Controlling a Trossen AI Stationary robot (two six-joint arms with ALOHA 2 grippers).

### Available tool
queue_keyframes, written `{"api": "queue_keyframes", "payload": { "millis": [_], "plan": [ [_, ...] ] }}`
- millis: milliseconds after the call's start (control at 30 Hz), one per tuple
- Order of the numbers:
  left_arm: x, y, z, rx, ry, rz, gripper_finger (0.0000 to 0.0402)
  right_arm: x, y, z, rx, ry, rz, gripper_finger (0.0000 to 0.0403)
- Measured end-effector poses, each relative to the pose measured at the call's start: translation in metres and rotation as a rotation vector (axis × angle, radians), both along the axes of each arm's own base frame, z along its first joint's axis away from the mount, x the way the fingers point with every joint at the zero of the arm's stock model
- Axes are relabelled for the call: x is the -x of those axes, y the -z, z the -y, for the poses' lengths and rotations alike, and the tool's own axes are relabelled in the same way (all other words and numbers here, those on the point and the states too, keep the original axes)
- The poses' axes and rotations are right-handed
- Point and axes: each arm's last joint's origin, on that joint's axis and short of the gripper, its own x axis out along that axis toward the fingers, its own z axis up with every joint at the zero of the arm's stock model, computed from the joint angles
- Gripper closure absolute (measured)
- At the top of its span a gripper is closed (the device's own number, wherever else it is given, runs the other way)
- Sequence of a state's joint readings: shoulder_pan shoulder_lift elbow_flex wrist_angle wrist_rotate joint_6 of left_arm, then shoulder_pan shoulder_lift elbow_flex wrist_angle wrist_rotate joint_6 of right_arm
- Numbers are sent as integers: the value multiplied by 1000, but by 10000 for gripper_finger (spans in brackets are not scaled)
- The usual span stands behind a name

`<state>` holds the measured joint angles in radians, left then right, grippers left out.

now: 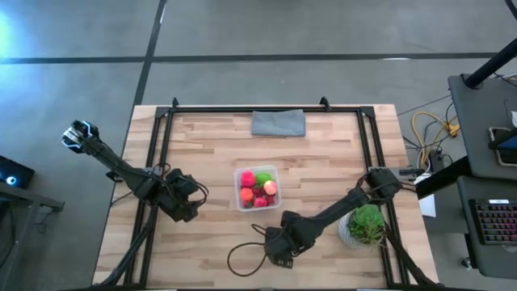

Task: Pick and placing Produce into tupperware
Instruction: Put the red strawberry into the transparent container

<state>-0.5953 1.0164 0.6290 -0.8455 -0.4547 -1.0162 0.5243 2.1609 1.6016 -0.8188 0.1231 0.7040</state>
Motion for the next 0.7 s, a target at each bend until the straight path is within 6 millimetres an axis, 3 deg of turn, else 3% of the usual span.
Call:
{"api": "queue_keyframes", "payload": {
  "millis": [700],
  "plan": [
    [0,1,0,-16,-4,4,89,-2,0,-1,-12,-17,21,184]
  ]
}}
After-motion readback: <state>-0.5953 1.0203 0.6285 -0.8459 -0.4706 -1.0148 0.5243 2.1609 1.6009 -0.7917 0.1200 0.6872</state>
